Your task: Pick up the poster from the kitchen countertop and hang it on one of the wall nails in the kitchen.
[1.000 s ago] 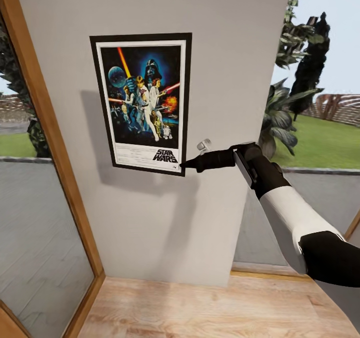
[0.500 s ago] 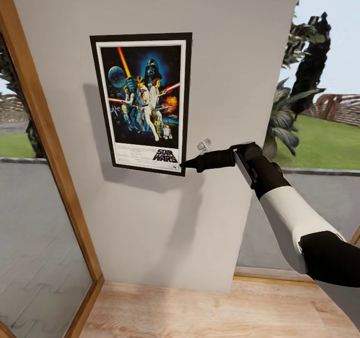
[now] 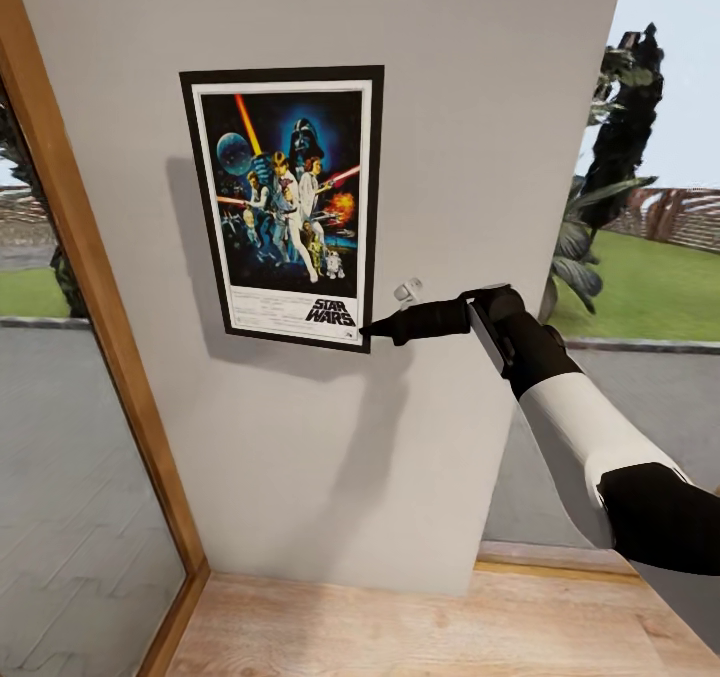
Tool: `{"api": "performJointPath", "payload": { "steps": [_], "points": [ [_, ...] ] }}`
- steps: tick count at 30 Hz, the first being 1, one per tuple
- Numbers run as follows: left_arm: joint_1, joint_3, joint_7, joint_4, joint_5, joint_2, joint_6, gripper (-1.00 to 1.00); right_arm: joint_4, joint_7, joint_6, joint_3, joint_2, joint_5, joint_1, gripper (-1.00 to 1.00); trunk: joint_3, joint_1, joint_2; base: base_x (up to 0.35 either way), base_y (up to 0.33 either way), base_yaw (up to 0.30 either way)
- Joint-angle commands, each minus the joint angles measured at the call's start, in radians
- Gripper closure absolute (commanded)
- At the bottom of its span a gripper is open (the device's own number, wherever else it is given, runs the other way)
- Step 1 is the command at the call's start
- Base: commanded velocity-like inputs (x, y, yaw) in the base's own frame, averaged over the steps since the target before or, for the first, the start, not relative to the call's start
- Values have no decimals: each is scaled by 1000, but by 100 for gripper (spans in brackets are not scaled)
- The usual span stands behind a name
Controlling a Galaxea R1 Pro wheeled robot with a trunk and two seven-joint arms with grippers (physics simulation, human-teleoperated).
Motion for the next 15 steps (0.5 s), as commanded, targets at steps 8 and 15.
{"api": "performJointPath", "payload": {
  "steps": [8,15],
  "points": [
    [-1,8,-3,1,-7,0,-5,-100,-1,3,7,-1,-1,1,-1,100,-1,1,-1,111,-31,0],
    [-1,8,-3,1,-7,0,-5,-100,-1,3,7,-2,-1,1,-1,100,-1,1,-1,148,-4,0]
  ]
}}
